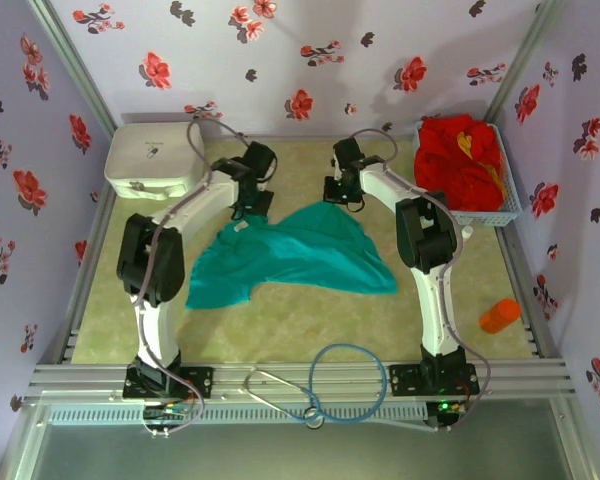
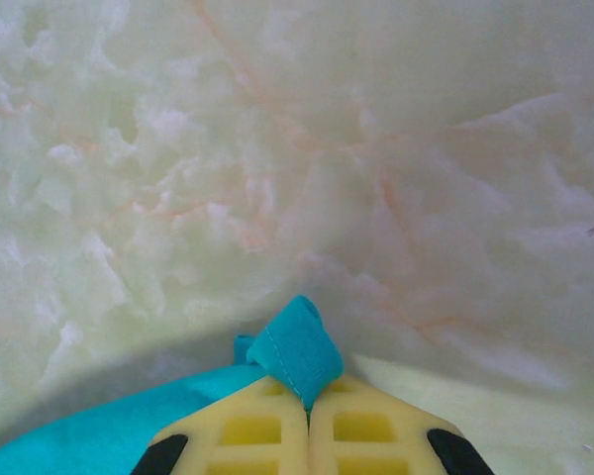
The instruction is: Fold and stack the t-shirts
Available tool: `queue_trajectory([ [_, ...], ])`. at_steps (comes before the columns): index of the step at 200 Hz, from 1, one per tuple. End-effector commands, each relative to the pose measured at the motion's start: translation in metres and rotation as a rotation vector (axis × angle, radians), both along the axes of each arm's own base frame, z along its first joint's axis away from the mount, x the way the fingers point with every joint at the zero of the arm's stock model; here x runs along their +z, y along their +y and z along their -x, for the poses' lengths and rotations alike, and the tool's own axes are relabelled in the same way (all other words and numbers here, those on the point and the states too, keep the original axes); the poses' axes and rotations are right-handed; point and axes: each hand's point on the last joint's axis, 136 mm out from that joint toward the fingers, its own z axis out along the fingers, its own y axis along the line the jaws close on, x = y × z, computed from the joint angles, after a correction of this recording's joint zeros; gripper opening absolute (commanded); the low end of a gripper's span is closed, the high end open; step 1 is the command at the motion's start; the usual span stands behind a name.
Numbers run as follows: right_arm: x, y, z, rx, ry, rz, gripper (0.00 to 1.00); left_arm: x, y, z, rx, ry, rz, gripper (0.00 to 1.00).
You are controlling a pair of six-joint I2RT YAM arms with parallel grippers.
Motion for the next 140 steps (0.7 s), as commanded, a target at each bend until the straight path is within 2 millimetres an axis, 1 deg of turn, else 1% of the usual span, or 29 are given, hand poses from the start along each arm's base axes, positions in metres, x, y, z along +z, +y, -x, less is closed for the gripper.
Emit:
queue_trajectory([
  [1, 0.06, -0.024, -0.018, -0.087, -0.113, -0.03, 0.0, 0.046, 0.017, -0.002, 0.048, -0.085, 0.09, 0.0],
  [8, 0.07, -0.028, -0.02, -0.108, -0.13, -0.061, 0.0, 0.056, 0.022, -0.002, 0.055, -0.107, 0.112, 0.0],
  [20, 0.098, -0.034, -0.02, -0.13, -0.188, -0.105, 0.0, 0.073, 0.031, 0.001, 0.07, -0.146, 0.155, 0.0],
  [32, 0.121, -0.042, -0.015, -0.148, -0.246, -0.113, 0.0, 0.093, 0.041, 0.006, 0.081, -0.201, 0.206, 0.0],
  [44, 0.141, -0.046, -0.006, -0.153, -0.296, -0.129, 0.0, 0.111, 0.05, 0.013, 0.09, -0.261, 0.258, 0.0],
  [50, 0.149, -0.047, 0.0, -0.151, -0.311, -0.14, 0.0, 0.118, 0.055, 0.019, 0.09, -0.287, 0.277, 0.0],
  [67, 0.162, -0.049, 0.023, -0.136, -0.337, -0.176, 0.0, 0.131, 0.065, 0.04, 0.078, -0.344, 0.297, 0.0],
  [74, 0.164, -0.052, 0.034, -0.14, -0.351, -0.185, 0.0, 0.132, 0.07, 0.05, 0.082, -0.36, 0.304, 0.0],
  [76, 0.162, -0.053, 0.037, -0.141, -0.35, -0.186, 0.0, 0.132, 0.072, 0.053, 0.087, -0.361, 0.307, 0.0],
  [78, 0.165, -0.054, 0.04, -0.141, -0.361, -0.192, 0.0, 0.133, 0.074, 0.056, 0.092, -0.368, 0.311, 0.0],
  [79, 0.161, -0.055, 0.043, -0.141, -0.356, -0.191, 0.0, 0.132, 0.074, 0.057, 0.093, -0.369, 0.313, 0.0],
  [81, 0.163, -0.055, 0.047, -0.14, -0.364, -0.195, 0.0, 0.134, 0.076, 0.06, 0.096, -0.377, 0.318, 0.0],
  [87, 0.167, -0.055, 0.056, -0.13, -0.388, -0.211, 0.0, 0.132, 0.081, 0.069, 0.109, -0.384, 0.327, 0.0],
  [102, 0.168, -0.053, 0.085, -0.096, -0.427, -0.229, 0.0, 0.127, 0.09, 0.091, 0.123, -0.397, 0.355, 0.0],
  [105, 0.168, -0.052, 0.091, -0.086, -0.434, -0.23, 0.0, 0.124, 0.091, 0.096, 0.126, -0.392, 0.358, 0.0],
  [114, 0.157, -0.05, 0.11, -0.056, -0.435, -0.205, 0.0, 0.116, 0.096, 0.109, 0.14, -0.391, 0.369, 0.0],
  [116, 0.158, -0.05, 0.114, -0.051, -0.443, -0.196, 0.0, 0.113, 0.097, 0.112, 0.144, -0.389, 0.372, 0.0],
  [121, 0.15, -0.052, 0.124, -0.042, -0.437, -0.165, 0.0, 0.108, 0.1, 0.118, 0.158, -0.387, 0.378, 0.0],
  [140, 0.117, -0.069, 0.155, -0.071, -0.392, -0.071, 0.0, 0.081, 0.112, 0.139, 0.219, -0.35, 0.393, 0.0],
])
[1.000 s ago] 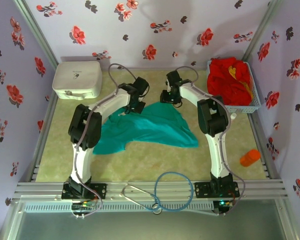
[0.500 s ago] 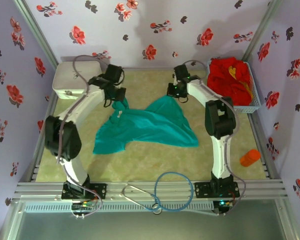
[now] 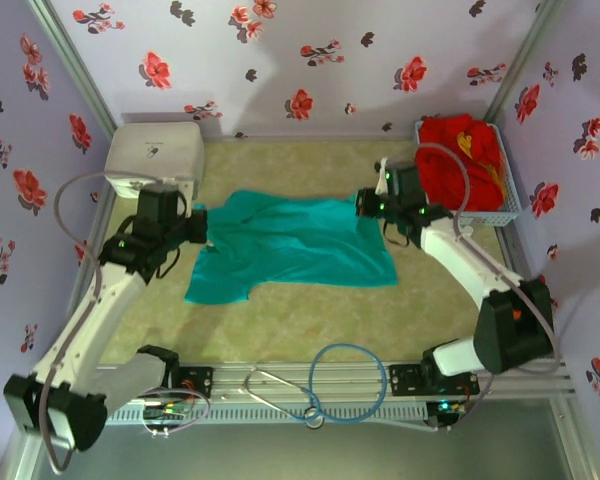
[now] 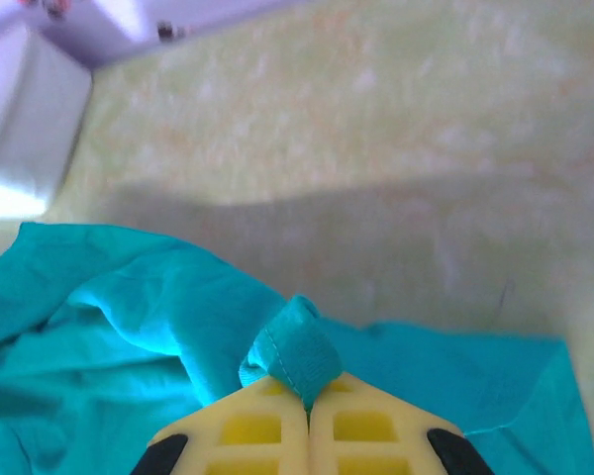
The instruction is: Fold and stack the t-shirts
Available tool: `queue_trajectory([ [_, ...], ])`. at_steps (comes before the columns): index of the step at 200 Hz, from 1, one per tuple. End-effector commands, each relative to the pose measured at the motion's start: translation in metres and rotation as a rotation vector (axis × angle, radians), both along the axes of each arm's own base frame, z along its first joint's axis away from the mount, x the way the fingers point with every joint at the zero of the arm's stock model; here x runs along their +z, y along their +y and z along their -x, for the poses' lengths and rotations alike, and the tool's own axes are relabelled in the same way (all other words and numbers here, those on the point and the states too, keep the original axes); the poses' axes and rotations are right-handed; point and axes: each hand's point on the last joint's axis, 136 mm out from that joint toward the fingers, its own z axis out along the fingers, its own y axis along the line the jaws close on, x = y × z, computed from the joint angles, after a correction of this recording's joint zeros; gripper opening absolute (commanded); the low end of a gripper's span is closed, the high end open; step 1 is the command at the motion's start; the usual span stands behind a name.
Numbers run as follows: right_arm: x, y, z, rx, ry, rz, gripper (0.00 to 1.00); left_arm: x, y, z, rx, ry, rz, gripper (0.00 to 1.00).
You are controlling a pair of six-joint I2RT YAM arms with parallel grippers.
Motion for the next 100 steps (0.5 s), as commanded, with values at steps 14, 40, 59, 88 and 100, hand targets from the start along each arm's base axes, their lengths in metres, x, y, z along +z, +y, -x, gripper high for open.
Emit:
queue_trajectory([
  [14, -0.046, -0.032, 0.041, -0.093, 0.034, 0.122, 0.0, -0.048, 0.016, 0.029, 0.099, 0.088, 0.08, 0.0],
  [40, -0.069, -0.059, 0.057, -0.209, 0.101, 0.177, 0.0, -0.073, 0.023, 0.037, 0.165, 0.154, 0.111, 0.0],
  [59, -0.067, -0.064, 0.057, -0.233, 0.101, 0.185, 0.0, -0.077, 0.023, 0.036, 0.175, 0.171, 0.119, 0.0],
  [88, -0.06, -0.068, 0.048, -0.27, 0.075, 0.187, 0.0, -0.084, 0.018, 0.032, 0.174, 0.202, 0.136, 0.0],
  [100, -0.061, -0.07, 0.045, -0.283, 0.081, 0.191, 0.0, -0.09, 0.013, 0.031, 0.173, 0.238, 0.154, 0.0],
])
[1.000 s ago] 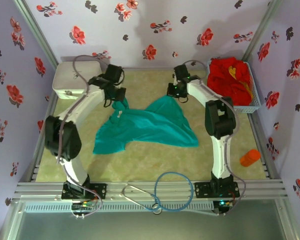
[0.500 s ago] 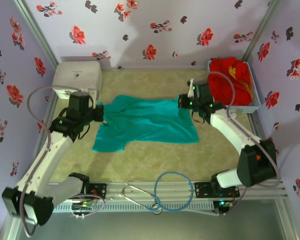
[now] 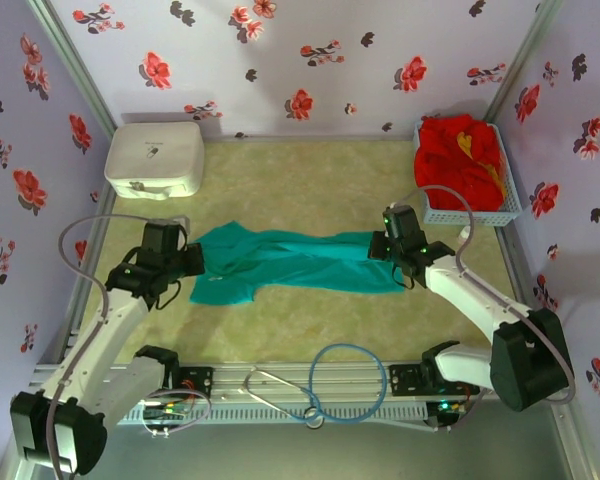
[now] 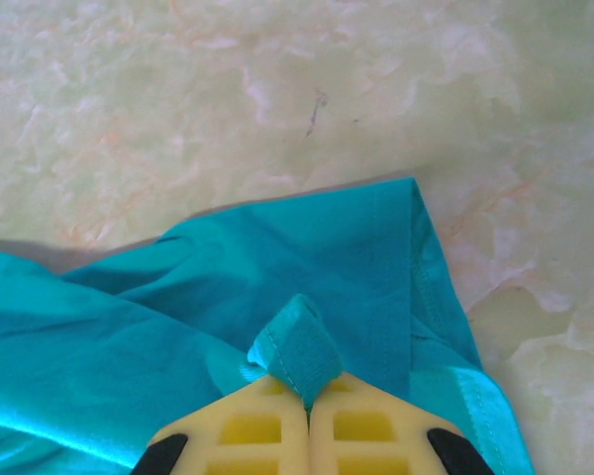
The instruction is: Fold and stack the t-shirts
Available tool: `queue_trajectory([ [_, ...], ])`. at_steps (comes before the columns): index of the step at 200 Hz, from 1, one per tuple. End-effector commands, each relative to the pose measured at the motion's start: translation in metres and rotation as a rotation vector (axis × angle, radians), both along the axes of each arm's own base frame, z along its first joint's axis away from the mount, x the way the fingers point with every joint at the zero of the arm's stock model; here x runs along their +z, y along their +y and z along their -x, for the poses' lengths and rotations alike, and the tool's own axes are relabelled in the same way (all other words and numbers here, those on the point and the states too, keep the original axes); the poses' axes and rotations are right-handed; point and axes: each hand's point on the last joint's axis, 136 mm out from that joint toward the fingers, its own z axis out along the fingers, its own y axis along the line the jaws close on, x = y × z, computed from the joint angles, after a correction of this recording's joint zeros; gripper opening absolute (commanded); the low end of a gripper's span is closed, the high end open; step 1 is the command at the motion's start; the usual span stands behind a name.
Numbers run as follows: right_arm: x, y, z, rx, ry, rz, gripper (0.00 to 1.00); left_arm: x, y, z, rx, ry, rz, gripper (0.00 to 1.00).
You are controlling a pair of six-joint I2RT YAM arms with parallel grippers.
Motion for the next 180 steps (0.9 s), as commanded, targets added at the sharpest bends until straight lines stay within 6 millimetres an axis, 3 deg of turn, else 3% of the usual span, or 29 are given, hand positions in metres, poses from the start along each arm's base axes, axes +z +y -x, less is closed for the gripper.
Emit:
queue_trajectory([
  [1, 0.011, -0.013, -0.013, -0.08, -0.038, 0.021, 0.0, -0.005, -0.008, -0.006, 0.018, 0.033, 0.064, 0.0],
  [38, 0.0, -0.019, -0.017, -0.111, -0.001, 0.024, 0.0, -0.038, -0.021, 0.009, 0.014, 0.129, 0.133, 0.0],
  [67, -0.002, -0.021, -0.02, -0.115, 0.006, 0.015, 0.0, -0.065, -0.011, 0.028, 0.1, 0.225, 0.131, 0.0],
  [75, -0.001, -0.021, -0.021, -0.116, 0.004, 0.015, 0.0, -0.069, -0.006, 0.031, 0.133, 0.254, 0.116, 0.22],
  [84, -0.001, -0.021, -0.022, -0.115, 0.006, 0.017, 0.0, -0.071, -0.002, 0.032, 0.16, 0.274, 0.108, 0.58],
  [88, -0.001, -0.021, -0.022, -0.114, 0.007, 0.019, 0.0, -0.071, 0.0, 0.031, 0.175, 0.28, 0.109, 0.66],
  [93, -0.001, -0.022, -0.022, -0.115, 0.006, 0.02, 0.0, -0.071, 0.003, 0.029, 0.193, 0.287, 0.112, 0.69],
  [101, -0.001, -0.023, -0.023, -0.116, 0.007, 0.023, 0.0, -0.072, 0.008, 0.026, 0.221, 0.297, 0.115, 0.69],
  [118, -0.001, -0.022, -0.024, -0.11, 0.009, 0.016, 0.0, -0.07, 0.022, 0.014, 0.275, 0.304, 0.116, 0.58],
  [145, -0.003, -0.021, -0.025, -0.105, 0.011, 0.001, 0.0, -0.064, 0.04, -0.027, 0.331, 0.261, 0.142, 0.42],
  [180, -0.005, -0.012, -0.029, -0.074, 0.029, -0.024, 0.0, -0.071, 0.046, -0.066, 0.344, 0.225, 0.165, 0.41],
])
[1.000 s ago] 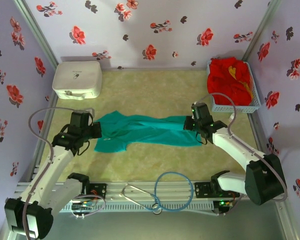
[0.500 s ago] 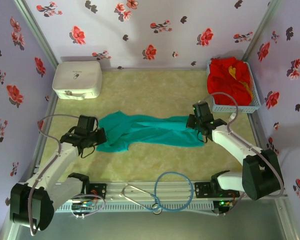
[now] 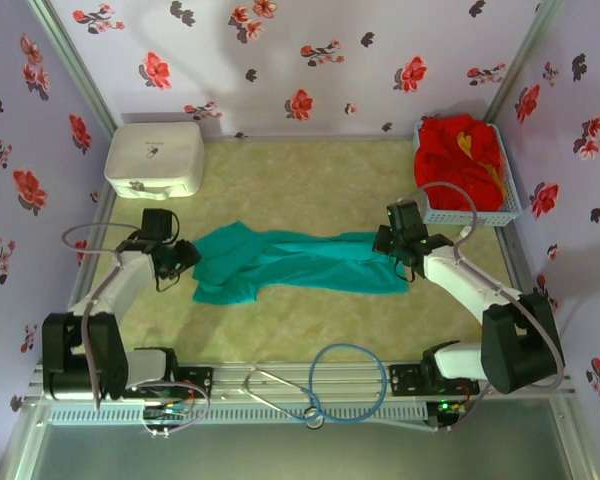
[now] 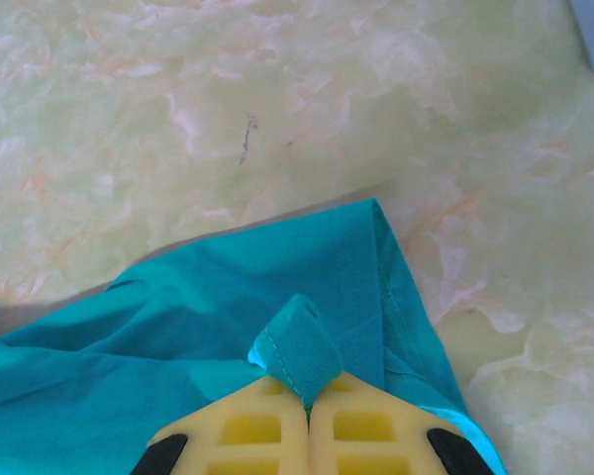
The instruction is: Fold and stack the t-shirts
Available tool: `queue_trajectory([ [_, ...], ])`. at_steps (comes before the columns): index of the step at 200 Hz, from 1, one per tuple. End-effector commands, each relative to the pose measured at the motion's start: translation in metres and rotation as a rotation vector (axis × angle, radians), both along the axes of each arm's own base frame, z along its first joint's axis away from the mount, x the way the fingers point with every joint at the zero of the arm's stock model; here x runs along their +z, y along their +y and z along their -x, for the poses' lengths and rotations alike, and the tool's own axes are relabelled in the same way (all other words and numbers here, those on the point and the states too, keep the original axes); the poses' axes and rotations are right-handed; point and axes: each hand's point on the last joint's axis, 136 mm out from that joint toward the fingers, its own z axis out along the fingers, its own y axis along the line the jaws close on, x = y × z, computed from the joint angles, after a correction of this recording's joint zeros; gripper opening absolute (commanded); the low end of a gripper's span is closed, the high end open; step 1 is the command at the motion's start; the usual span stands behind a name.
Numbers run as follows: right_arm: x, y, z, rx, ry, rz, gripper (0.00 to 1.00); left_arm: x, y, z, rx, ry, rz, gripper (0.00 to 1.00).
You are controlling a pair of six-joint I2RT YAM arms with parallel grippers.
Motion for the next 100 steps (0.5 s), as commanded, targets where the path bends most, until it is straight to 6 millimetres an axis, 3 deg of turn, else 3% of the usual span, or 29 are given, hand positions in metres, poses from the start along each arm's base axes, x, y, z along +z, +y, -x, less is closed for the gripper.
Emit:
queue_trajectory([
  [1, 0.01, 0.007, -0.011, 0.016, -0.019, -0.028, 0.0, 0.005, 0.002, -0.033, -0.004, -0.067, 0.01, 0.41],
  [31, 0.01, 0.006, -0.014, 0.016, -0.025, -0.029, 0.0, -0.004, 0.0, -0.047, -0.021, -0.045, 0.03, 0.52],
  [54, 0.009, 0.007, -0.014, 0.019, -0.024, -0.034, 0.0, -0.01, 0.003, -0.053, 0.011, -0.078, 0.041, 0.53],
  [100, 0.005, 0.009, -0.015, 0.022, -0.011, -0.038, 0.0, -0.024, 0.0, -0.073, 0.03, -0.086, 0.079, 0.4],
])
